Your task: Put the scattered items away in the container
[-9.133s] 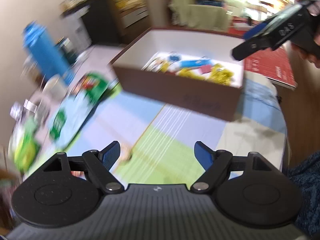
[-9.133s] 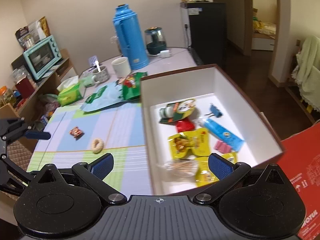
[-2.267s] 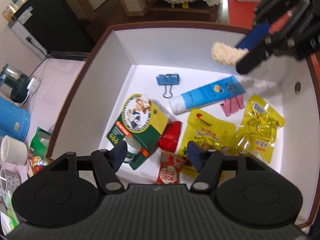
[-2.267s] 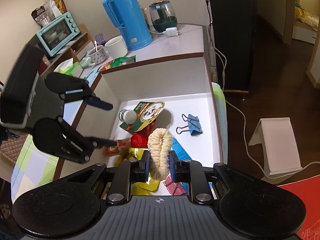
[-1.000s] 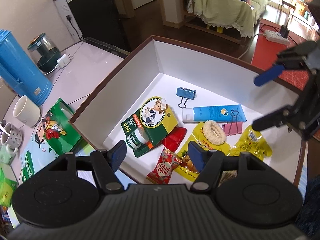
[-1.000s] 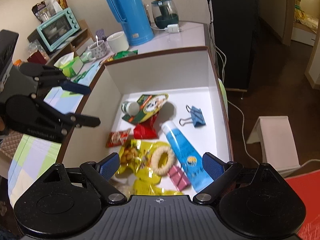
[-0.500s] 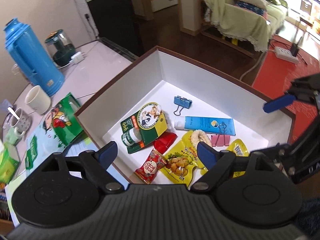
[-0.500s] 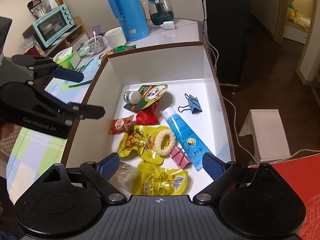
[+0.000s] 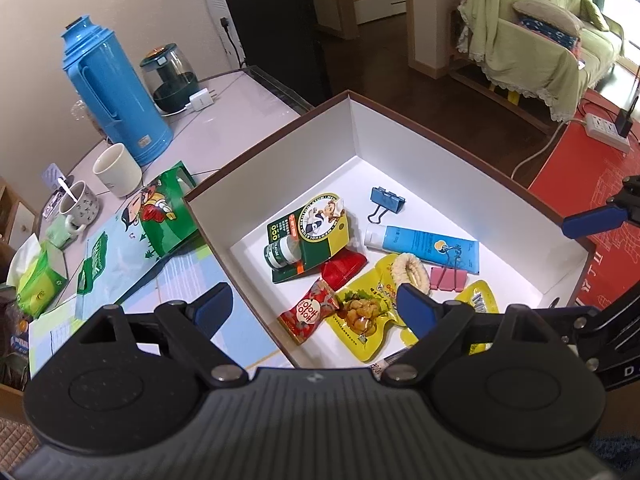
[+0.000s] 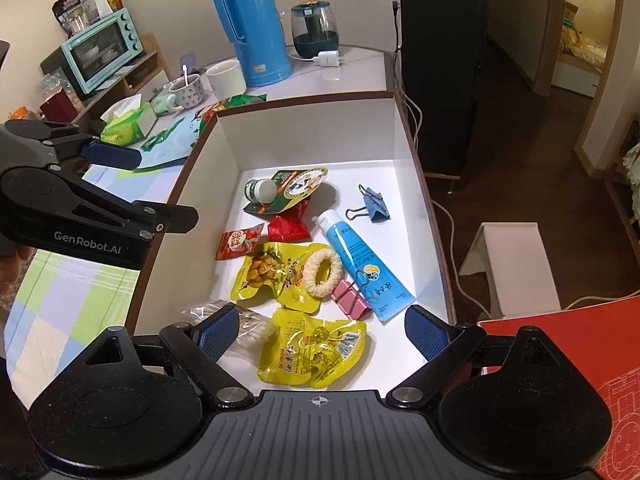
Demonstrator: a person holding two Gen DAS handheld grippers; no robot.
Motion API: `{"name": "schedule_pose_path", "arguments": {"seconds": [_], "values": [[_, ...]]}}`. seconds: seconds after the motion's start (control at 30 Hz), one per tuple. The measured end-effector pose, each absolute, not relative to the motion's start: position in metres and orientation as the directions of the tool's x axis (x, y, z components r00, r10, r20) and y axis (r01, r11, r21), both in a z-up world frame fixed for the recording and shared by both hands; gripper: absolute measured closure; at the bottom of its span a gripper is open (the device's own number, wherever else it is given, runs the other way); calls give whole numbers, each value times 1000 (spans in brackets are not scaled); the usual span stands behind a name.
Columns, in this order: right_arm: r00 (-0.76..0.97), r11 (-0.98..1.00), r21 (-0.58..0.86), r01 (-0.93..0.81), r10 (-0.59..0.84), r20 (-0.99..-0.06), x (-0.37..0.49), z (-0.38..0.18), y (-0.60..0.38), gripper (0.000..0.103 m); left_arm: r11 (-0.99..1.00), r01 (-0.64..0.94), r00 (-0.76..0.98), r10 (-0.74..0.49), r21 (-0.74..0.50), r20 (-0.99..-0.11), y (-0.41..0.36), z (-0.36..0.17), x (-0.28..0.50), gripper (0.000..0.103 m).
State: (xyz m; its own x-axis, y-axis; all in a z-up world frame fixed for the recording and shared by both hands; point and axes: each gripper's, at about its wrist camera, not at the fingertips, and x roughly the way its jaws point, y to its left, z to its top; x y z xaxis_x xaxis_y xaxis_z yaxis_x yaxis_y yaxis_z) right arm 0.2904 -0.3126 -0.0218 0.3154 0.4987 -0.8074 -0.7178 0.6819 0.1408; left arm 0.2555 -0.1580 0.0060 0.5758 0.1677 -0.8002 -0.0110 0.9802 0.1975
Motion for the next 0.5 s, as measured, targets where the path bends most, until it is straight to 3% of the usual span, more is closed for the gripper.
{"name": "schedule_pose_path", "arguments": {"seconds": [0.5], "values": [[392, 665, 24, -747, 469, -792, 278, -21, -313, 11, 974, -90, 614, 220, 210, -758, -172, 11, 230, 16]]}}
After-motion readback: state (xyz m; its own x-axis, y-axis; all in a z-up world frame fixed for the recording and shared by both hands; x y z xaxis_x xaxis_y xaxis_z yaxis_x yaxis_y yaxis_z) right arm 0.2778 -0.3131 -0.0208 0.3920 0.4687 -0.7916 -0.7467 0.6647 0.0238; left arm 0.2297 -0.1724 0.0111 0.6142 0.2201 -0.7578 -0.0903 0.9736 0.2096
